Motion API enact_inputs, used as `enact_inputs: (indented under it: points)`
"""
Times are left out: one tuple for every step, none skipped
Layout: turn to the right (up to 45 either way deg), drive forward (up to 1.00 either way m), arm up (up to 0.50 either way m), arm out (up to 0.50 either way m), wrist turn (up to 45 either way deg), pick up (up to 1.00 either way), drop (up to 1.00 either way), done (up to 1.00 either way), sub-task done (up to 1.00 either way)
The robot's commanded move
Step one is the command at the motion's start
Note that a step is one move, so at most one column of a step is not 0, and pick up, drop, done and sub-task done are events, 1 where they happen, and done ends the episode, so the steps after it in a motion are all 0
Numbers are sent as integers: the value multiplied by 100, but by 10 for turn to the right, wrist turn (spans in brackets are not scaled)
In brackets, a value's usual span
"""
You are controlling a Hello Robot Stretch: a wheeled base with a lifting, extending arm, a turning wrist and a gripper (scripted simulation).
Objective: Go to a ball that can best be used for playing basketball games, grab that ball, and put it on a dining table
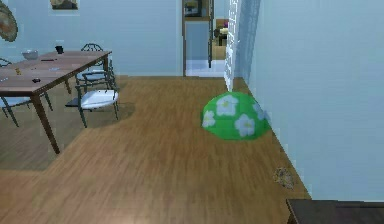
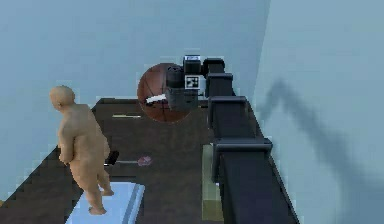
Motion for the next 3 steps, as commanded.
enact_inputs:
  points:
    - [0,0,0,0,-450,0,0,0,0]
    - [0,0,0,0,-450,0,0,0,0]
    - [0,0,0,0,-210,0,0,0,0]
